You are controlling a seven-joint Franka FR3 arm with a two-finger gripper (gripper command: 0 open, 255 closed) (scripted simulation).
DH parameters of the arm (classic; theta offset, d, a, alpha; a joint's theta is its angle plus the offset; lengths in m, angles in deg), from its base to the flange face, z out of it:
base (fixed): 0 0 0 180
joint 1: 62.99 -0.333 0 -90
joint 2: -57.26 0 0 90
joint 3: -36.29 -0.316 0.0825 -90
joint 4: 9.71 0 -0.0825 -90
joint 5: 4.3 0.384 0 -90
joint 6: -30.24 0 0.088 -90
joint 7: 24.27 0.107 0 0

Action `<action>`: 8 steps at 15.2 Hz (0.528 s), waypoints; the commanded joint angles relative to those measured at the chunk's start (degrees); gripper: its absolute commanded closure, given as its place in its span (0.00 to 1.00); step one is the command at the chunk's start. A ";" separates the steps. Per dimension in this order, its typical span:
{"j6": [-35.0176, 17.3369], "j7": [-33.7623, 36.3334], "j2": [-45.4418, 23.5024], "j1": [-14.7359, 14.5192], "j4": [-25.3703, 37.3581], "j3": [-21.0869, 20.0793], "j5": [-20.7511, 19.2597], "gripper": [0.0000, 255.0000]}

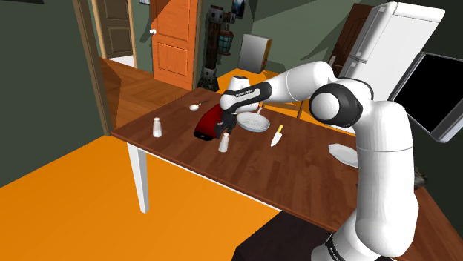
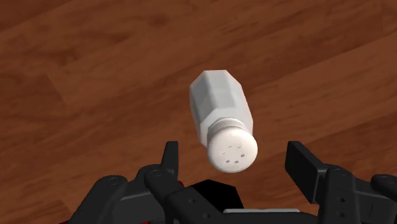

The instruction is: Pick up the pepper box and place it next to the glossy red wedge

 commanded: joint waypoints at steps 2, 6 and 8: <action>0.00 0.00 0.00 0.00 0.00 0.00 0.00 0.00; 2.67 0.17 2.33 -0.01 0.34 0.20 -0.29 0.00; 5.16 0.32 4.25 0.00 0.93 0.37 -0.54 0.00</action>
